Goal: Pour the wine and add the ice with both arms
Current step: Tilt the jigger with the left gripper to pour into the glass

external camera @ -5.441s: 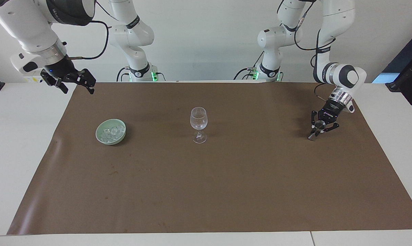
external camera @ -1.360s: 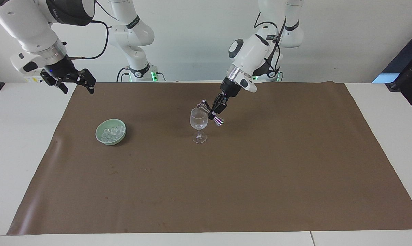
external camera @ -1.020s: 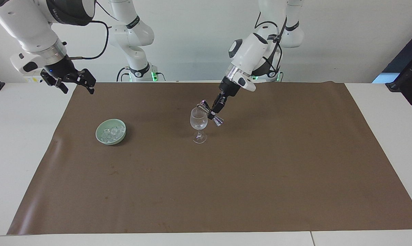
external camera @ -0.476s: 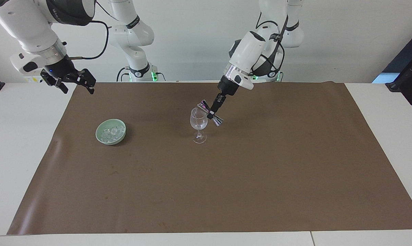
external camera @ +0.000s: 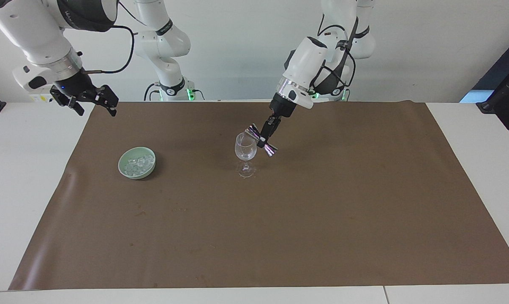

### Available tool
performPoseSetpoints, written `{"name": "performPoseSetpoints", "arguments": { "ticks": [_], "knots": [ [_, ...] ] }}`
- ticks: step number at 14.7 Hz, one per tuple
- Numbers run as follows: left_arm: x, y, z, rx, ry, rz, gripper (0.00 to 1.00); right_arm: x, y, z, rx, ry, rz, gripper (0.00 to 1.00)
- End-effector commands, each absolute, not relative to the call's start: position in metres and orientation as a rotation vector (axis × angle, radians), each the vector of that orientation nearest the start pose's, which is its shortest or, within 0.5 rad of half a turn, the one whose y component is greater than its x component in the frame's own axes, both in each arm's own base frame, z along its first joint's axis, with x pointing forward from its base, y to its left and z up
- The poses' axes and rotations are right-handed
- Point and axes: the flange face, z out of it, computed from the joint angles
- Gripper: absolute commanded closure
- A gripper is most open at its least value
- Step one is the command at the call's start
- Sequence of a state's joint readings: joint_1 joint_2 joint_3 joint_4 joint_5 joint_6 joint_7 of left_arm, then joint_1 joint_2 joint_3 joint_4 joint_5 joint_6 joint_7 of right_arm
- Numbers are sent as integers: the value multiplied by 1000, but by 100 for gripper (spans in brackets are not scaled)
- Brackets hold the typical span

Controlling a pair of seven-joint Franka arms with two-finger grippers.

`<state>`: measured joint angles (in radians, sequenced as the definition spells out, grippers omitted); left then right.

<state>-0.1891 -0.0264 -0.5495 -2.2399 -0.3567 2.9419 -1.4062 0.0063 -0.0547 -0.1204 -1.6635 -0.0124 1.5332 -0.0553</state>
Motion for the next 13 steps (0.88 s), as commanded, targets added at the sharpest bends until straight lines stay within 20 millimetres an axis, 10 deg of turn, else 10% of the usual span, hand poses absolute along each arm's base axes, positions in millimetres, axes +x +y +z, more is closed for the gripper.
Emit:
{"name": "performPoseSetpoints", "arguments": {
  "ticks": [1,13],
  "knots": [
    [442,-358,475,2127,1112,299,100,525,-64,608,-3121,117,112,0],
    [440,-377,485,2318,896,426,100,525,-64,608,-3121,117,112,0]
  ]
}}
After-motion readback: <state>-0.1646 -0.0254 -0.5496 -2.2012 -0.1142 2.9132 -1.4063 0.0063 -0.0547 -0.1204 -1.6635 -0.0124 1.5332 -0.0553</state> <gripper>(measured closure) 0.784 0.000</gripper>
